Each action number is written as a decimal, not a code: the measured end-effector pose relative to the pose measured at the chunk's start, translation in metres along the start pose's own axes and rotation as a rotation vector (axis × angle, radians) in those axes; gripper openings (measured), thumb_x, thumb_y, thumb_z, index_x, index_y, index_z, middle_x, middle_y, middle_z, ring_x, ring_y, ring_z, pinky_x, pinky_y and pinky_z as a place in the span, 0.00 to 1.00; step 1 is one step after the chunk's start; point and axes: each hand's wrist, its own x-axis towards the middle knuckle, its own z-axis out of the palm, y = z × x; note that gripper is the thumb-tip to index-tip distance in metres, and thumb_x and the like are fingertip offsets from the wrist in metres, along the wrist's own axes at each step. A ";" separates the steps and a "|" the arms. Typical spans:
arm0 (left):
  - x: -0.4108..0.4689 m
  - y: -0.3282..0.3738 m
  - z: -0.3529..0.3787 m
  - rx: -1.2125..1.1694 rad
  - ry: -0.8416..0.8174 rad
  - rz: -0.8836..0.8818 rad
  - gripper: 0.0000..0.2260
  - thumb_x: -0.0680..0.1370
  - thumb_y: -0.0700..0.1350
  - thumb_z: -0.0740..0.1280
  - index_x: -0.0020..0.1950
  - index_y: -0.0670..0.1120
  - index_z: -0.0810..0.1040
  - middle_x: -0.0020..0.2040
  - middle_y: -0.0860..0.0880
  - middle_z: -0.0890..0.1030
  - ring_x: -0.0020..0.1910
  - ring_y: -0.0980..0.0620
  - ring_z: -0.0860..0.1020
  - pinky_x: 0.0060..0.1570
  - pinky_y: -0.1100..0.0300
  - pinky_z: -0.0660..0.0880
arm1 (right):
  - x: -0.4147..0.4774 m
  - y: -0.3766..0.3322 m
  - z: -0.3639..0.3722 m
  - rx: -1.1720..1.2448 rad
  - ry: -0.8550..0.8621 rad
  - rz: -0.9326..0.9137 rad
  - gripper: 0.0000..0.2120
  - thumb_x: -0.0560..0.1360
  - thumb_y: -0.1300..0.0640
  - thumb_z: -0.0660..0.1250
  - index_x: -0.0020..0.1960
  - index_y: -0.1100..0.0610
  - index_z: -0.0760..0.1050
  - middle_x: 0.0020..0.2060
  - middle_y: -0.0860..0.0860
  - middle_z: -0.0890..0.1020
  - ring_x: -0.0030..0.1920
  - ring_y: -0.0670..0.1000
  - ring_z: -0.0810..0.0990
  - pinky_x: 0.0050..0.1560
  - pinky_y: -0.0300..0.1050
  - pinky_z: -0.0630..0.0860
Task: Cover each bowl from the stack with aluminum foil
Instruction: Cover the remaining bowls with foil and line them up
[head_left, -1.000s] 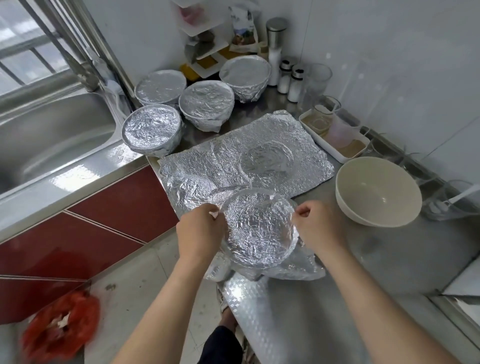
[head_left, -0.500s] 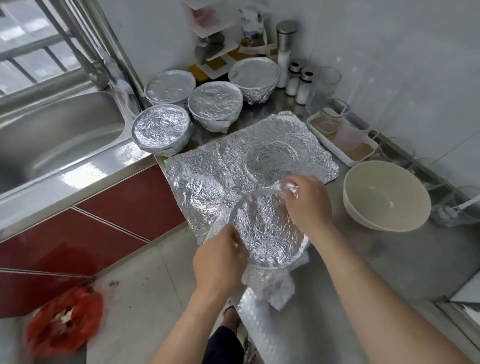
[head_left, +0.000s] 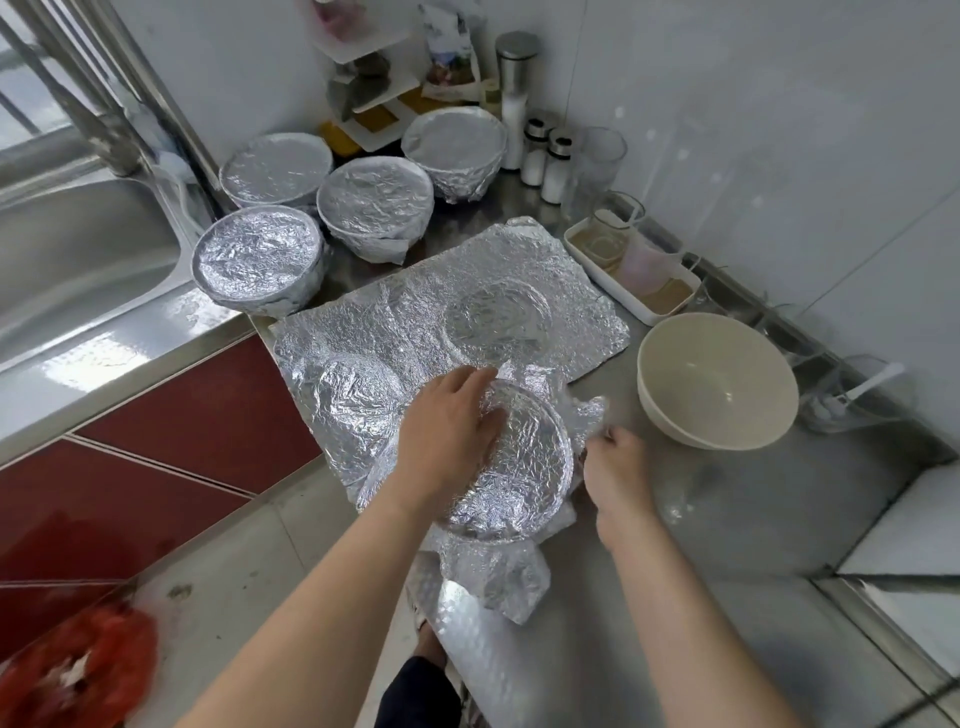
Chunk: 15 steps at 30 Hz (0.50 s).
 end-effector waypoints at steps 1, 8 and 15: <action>-0.001 0.001 0.001 -0.006 0.015 0.010 0.23 0.80 0.54 0.65 0.73 0.50 0.69 0.68 0.50 0.75 0.64 0.47 0.74 0.62 0.51 0.73 | 0.003 -0.002 0.005 -0.018 -0.003 -0.007 0.08 0.79 0.62 0.57 0.43 0.59 0.73 0.34 0.53 0.74 0.35 0.52 0.71 0.35 0.43 0.65; -0.005 0.005 0.006 -0.004 0.057 0.026 0.22 0.78 0.52 0.68 0.71 0.49 0.72 0.64 0.50 0.78 0.59 0.46 0.77 0.55 0.52 0.74 | -0.004 -0.019 0.028 -0.162 -0.024 -0.164 0.11 0.82 0.55 0.54 0.46 0.58 0.72 0.35 0.53 0.73 0.34 0.53 0.71 0.36 0.45 0.65; -0.005 0.005 0.009 -0.005 0.074 0.042 0.22 0.78 0.51 0.69 0.71 0.47 0.72 0.63 0.48 0.79 0.59 0.45 0.77 0.59 0.50 0.73 | -0.016 -0.023 0.022 -0.457 -0.094 -0.375 0.16 0.83 0.57 0.52 0.62 0.62 0.73 0.56 0.61 0.80 0.56 0.62 0.77 0.47 0.49 0.70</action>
